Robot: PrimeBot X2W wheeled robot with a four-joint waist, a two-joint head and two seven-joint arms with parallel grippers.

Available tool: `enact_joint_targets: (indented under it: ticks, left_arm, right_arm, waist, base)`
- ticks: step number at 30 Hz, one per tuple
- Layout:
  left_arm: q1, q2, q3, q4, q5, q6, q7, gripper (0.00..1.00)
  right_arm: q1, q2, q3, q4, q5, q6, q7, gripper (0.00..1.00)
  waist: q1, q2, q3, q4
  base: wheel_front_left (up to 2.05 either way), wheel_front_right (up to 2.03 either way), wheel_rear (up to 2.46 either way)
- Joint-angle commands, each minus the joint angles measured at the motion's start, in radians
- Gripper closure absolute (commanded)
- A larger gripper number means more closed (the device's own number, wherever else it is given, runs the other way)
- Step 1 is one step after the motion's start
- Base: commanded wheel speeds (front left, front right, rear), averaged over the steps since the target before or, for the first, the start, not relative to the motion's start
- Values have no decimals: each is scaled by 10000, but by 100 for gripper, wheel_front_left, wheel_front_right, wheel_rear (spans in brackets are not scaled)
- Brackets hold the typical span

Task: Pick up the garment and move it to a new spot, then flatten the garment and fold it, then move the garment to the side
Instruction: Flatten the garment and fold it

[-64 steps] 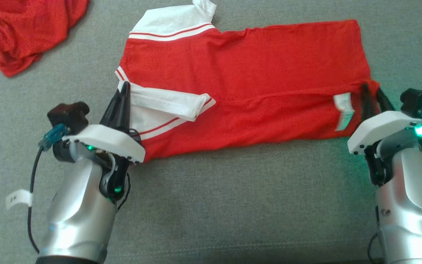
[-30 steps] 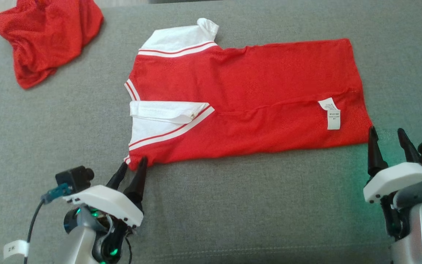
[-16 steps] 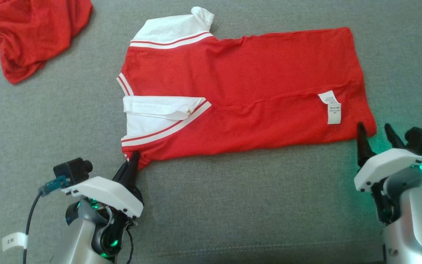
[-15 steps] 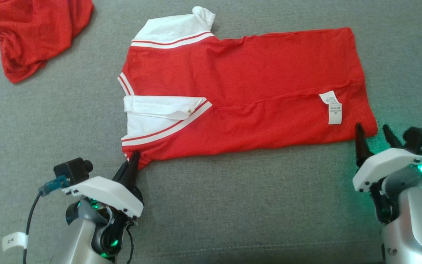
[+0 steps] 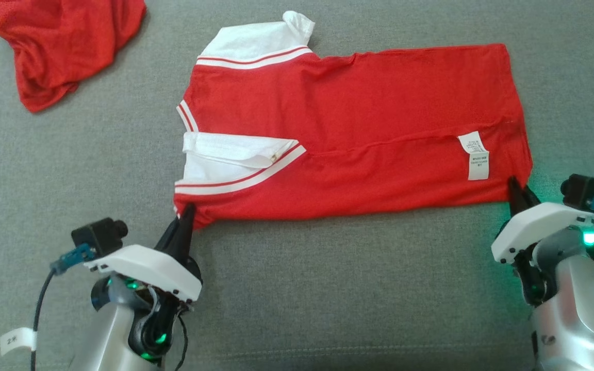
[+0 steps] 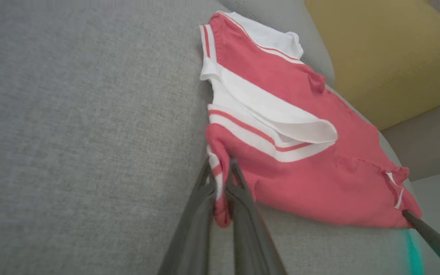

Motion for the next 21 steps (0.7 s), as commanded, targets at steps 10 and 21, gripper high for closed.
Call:
enact_joint_targets:
  ticks: [10,21]
  left_arm:
    - [562,579,229,-1960,111,44,-49,100]
    - [2591,720,307,-3359,-227,646,440,100]
  right_arm:
    - [1155,-53,177,-2074,528,69,-275,100]
    - [3238,-53,-182,-3876,1112,69,145,100]
  waist:
    - [-1,0,-358,-55]
    - [-1,0,-444,-223]
  base:
    - [0,0,0]
    - [0,0,0]
